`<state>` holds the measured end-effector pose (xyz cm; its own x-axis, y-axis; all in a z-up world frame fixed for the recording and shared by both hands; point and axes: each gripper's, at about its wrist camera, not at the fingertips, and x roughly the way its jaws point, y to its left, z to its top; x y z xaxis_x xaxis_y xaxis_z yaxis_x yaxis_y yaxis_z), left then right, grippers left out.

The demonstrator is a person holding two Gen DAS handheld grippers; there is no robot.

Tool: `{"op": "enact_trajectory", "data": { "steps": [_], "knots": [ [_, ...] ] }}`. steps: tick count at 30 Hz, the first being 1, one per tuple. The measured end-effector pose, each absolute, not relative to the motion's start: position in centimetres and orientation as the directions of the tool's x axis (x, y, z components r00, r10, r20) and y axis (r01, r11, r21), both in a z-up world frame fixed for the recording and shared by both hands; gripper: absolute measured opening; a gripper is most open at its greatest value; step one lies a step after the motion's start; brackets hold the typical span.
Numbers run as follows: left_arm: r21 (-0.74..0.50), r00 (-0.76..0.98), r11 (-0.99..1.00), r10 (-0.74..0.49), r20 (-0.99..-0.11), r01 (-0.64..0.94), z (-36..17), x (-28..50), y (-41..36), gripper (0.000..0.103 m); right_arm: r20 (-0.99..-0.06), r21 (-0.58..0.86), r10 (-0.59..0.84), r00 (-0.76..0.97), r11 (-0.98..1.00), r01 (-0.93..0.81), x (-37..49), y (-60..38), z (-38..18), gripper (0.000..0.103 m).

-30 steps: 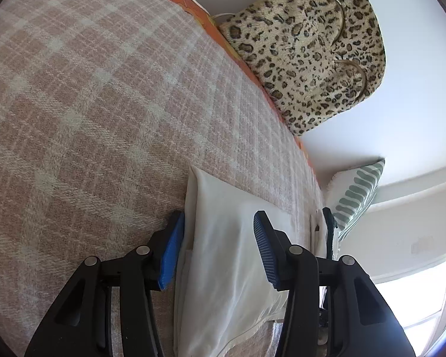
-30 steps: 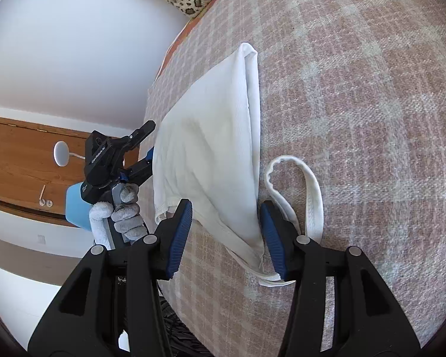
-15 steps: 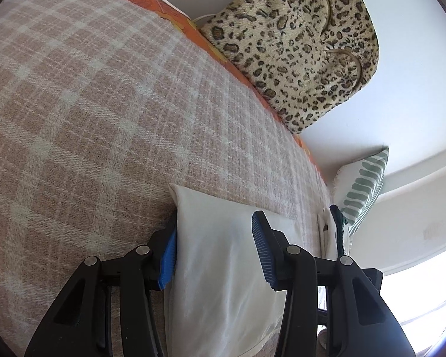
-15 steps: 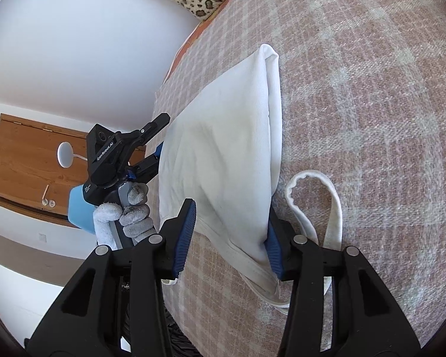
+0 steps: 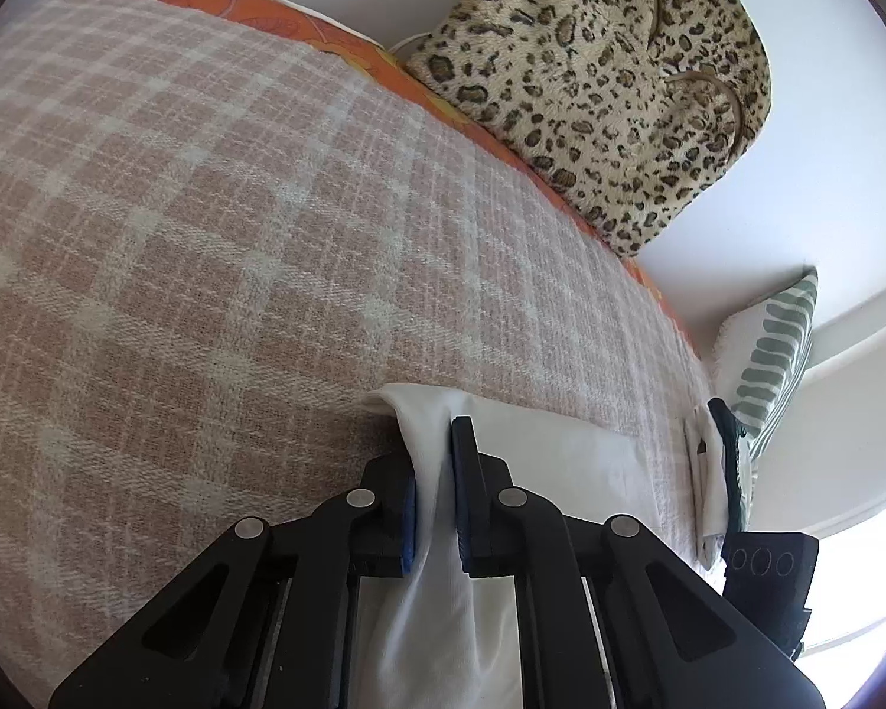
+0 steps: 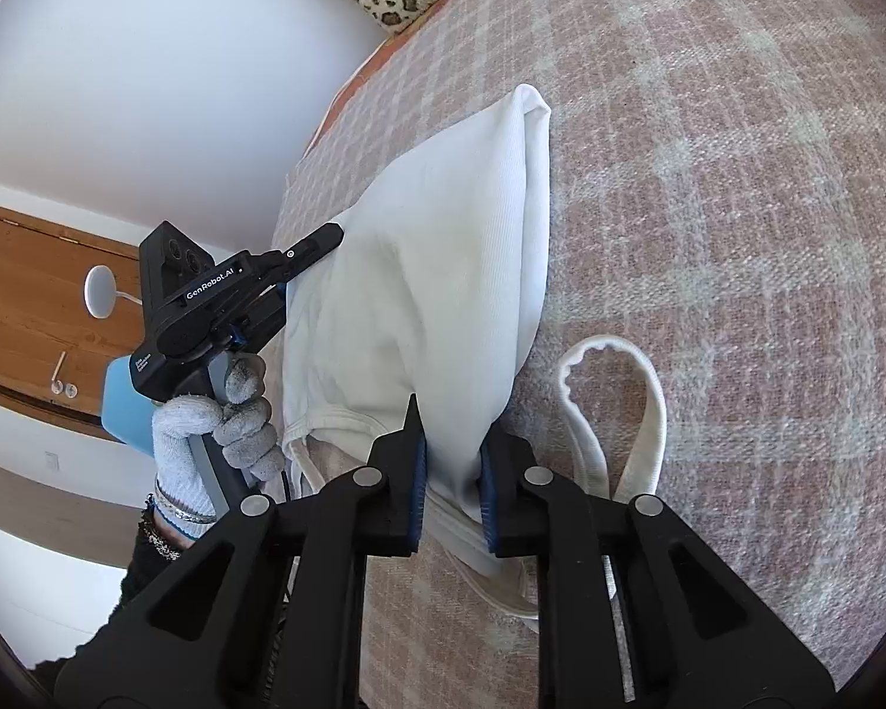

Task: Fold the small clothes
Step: 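Carry the folded camisole with both grippers over the stack of folded clothes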

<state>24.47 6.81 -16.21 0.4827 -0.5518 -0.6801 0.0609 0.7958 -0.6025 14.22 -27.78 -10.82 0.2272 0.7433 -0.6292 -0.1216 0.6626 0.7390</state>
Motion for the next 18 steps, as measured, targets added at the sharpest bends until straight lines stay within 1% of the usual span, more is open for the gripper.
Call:
{"op": "enact_trajectory", "data": {
  "steps": [4, 6, 9, 13, 18],
  "knots": [
    [-0.461, 0.518, 0.879, -0.451, -0.727, 0.118, -15.0, 23.8, 5.1, 0.006, -0.689, 0.662, 0.682, 0.245, 0.73, -0.172, 14.5, -26.9, -9.8, 0.014],
    [-0.416, 0.534, 0.899, -0.42, -0.734, 0.136, -14.6, 23.5, 4.6, 0.006, -0.711, 0.627, 0.655, 0.257, 0.755, -0.19, 14.7, -26.3, -9.5, 0.014],
    [-0.391, 0.546, 0.909, -0.402, -0.735, 0.145, -14.3, 23.3, 4.5, 0.005, -0.732, 0.592, 0.627, 0.268, 0.779, -0.207, 15.1, -25.6, -9.2, 0.013],
    [-0.366, 0.563, 0.918, -0.385, -0.732, 0.152, -13.9, 22.9, 4.2, 0.005, -0.771, 0.505, 0.563, 0.298, 0.825, -0.254, 15.4, -24.3, -8.8, 0.013],
    [-0.322, 0.588, 0.93, -0.363, -0.723, 0.178, -13.1, 22.2, 3.5, 0.005, -0.798, 0.419, 0.5, 0.335, 0.861, -0.288, 16.0, -22.9, -8.2, 0.013]
  ]
}}
